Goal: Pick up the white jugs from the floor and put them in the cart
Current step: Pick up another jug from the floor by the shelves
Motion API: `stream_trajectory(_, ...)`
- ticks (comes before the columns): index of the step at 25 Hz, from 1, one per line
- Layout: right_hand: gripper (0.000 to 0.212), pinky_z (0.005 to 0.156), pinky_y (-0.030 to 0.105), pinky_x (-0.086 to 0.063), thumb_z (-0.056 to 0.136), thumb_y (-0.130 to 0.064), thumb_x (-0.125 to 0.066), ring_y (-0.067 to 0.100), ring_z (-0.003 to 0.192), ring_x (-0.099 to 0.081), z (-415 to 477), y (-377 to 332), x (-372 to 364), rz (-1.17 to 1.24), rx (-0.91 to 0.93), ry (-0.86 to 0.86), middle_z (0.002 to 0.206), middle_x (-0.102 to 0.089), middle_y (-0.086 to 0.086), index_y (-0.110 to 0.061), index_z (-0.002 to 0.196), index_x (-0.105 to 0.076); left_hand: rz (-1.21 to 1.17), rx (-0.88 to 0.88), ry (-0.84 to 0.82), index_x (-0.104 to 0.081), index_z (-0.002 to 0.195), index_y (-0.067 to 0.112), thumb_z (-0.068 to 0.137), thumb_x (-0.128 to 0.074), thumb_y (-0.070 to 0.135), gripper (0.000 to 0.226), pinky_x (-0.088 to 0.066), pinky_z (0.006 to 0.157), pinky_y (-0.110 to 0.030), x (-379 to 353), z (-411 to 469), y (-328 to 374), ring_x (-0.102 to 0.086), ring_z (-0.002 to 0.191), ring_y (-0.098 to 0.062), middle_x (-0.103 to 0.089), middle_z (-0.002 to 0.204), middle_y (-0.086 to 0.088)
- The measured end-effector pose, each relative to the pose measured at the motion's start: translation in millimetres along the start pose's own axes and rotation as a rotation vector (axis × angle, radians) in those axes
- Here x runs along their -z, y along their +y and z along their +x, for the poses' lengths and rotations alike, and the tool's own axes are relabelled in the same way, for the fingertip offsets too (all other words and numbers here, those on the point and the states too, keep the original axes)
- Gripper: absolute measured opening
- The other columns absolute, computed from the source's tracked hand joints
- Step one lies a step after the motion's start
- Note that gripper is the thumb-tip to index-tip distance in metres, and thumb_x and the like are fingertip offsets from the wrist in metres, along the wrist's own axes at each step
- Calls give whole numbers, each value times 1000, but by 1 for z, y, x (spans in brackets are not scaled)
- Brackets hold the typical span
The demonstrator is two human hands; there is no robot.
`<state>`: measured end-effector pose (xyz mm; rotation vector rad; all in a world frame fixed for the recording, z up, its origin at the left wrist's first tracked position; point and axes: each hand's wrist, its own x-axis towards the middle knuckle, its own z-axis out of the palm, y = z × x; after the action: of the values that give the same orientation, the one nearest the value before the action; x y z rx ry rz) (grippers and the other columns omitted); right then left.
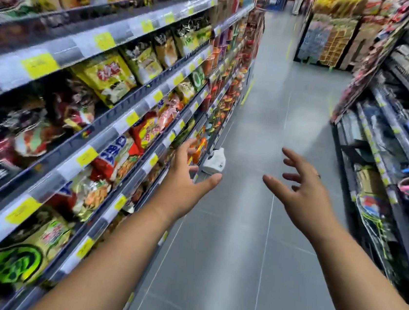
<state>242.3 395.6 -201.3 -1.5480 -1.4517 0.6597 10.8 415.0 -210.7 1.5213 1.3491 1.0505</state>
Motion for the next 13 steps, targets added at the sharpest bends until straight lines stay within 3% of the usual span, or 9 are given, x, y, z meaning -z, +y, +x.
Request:
stream_trajectory(6, 59, 79, 27, -42, 81, -38, -72, 15, 108, -56, 127, 34, -7, 27, -50, -68, 127, -51, -5, -47, 132, -43, 45, 24, -25, -21, 133, 57, 85, -73, 37, 74, -41, 94, -26, -30, 118, -8, -48, 118, -6, -34, 146, 11)
stream_trajectory(10, 57, 75, 24, -42, 81, -38, -71, 14, 108, -57, 220, 59, -35, 24, -80, -97, 128, -51, -7, -50, 130, -43, 25, 141, -12, -26, 145, 38, 86, -72, 34, 75, -40, 77, -10, -29, 220, -39, -52, 112, -7, -40, 141, 5)
stream_trajectory(13, 59, 72, 23, -44, 82, -39, -71, 11, 108, -56, 292, 75, -55, 32, -131, -90, 129, -50, -8, -47, 133, -43, 21, 151, -21, -21, 149, 33, 86, -73, 33, 82, -41, 74, -9, -34, 303, -62, -55, 108, -5, -44, 137, 7)
